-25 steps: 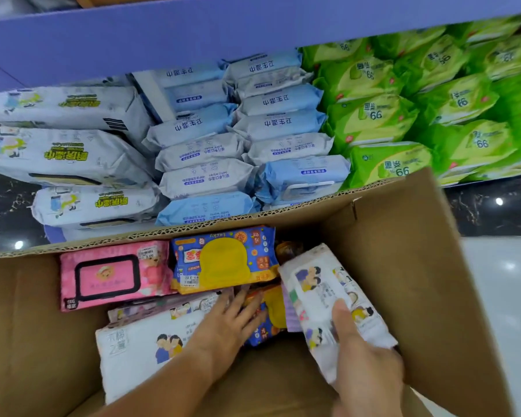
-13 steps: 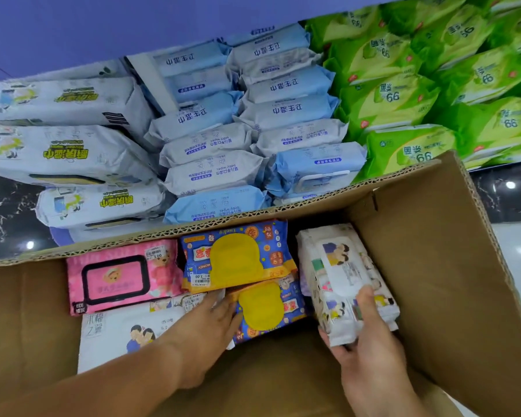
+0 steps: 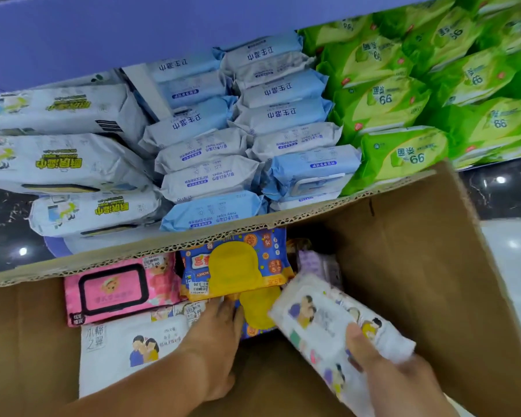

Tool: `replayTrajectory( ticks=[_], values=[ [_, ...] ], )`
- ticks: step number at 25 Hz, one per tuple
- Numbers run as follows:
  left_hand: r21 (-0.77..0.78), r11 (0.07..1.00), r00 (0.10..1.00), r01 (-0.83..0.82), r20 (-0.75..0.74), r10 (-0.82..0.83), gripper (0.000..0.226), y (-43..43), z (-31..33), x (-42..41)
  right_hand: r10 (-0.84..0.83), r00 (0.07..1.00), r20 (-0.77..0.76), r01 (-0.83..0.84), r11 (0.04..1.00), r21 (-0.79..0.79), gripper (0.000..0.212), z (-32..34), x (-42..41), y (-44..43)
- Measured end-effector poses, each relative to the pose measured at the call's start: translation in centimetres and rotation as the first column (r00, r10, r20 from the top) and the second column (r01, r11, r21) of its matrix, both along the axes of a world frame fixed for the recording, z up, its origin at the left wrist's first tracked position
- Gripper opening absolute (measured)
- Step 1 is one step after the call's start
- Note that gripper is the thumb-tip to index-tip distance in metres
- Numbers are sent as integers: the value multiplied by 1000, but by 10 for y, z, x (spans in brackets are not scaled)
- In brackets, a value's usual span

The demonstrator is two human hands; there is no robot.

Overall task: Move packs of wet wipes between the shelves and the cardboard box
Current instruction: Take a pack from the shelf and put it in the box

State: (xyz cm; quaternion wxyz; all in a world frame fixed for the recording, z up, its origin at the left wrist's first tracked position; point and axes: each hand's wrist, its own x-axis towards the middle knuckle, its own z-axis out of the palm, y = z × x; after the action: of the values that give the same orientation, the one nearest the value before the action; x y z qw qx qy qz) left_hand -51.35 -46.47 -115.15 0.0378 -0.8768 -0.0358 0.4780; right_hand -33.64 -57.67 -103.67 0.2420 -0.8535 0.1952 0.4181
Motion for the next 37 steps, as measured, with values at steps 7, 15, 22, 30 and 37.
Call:
replayTrajectory(
  ticks=[7, 15, 22, 30, 37],
  values=[
    [86, 959, 961, -272, -27, 275, 97, -24, -27, 21, -228, 965, -133, 245, 961, 130, 45, -15, -4, 3],
    [-87, 979, 950, -187, 236, 202, 87, 9, -10, -11, 377, 875, -303, -250, 889, 383, 23, -49, 31, -7],
    [-497, 843, 687, -208, 539, 487, 52, 31, 42, -33, 345, 857, -382, -114, 852, 512, 32, -110, 32, 12],
    [-304, 927, 788, -218, 506, 351, 108, 8, 8, 5, 795, 563, 225, -818, 574, 16, 72, -143, 44, 25],
    [-205, 965, 670, -162, 696, 260, 74, 6, -13, -10, 881, 194, 431, -980, 192, 48, 44, -207, 69, 39]
  ],
)
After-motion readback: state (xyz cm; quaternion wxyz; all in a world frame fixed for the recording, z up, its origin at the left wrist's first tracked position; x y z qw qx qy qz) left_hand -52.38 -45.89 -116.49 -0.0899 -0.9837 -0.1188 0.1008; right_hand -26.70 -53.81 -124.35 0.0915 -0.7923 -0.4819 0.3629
